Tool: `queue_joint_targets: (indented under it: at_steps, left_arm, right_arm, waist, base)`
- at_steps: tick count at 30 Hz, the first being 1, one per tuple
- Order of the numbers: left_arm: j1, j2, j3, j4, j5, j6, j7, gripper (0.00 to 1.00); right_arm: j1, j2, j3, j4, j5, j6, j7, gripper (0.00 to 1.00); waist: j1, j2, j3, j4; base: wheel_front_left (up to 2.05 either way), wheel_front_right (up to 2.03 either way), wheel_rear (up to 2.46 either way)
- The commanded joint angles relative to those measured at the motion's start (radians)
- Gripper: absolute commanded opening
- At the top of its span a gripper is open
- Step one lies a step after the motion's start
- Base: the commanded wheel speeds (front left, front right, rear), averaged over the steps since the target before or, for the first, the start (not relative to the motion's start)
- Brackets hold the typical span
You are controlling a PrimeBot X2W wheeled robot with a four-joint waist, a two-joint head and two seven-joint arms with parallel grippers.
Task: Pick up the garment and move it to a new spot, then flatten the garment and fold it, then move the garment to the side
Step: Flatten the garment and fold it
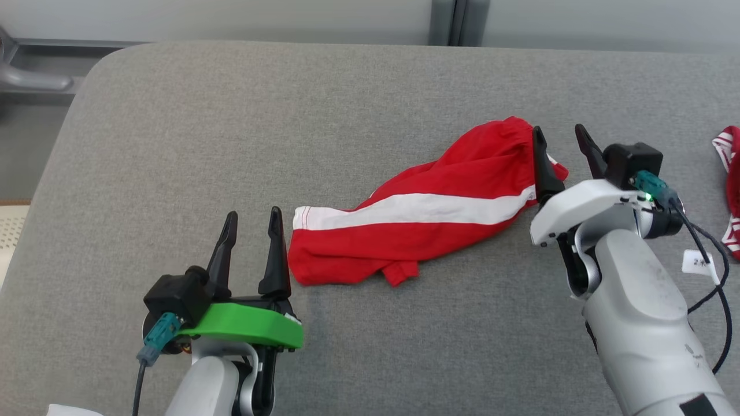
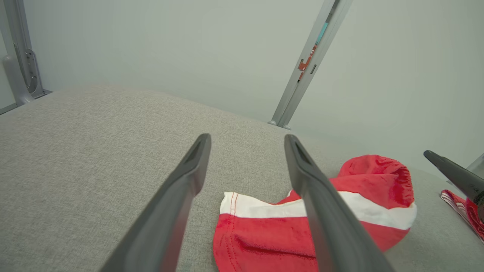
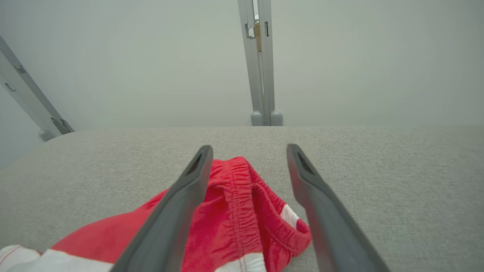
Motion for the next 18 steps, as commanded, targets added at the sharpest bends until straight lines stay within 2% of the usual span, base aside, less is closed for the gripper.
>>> queue_joint_targets:
  at_steps: [1,11,18]
  left_arm:
    - [-0.017,0.003,0.001,0.003,0.005,-0.006,-0.003,1.0]
    - [0.034,0.003,0.017,0.064,0.015,-0.013,-0.003,1.0]
    - [0.097,0.003,0.023,0.081,0.035,-0.005,-0.003,1.0]
  right_arm:
    - [0.048,-0.001,0.005,-0.046,0.001,-0.002,-0.002,1.0]
    - [0.334,-0.005,-0.003,-0.379,-0.058,-0.002,-0.002,1.0]
    - [0.489,0.0,-0.014,-0.491,-0.04,-0.002,-0.002,1.0]
  waist:
    - [0.0,0.0,-0.035,-0.029]
    - [0.0,0.0,-0.116,-0.054]
    - [0.0,0.0,-0.151,-0.047]
  base:
    - [0.0,0.0,0.0]
    - [0.0,0.0,0.0]
    - [0.0,0.0,0.0]
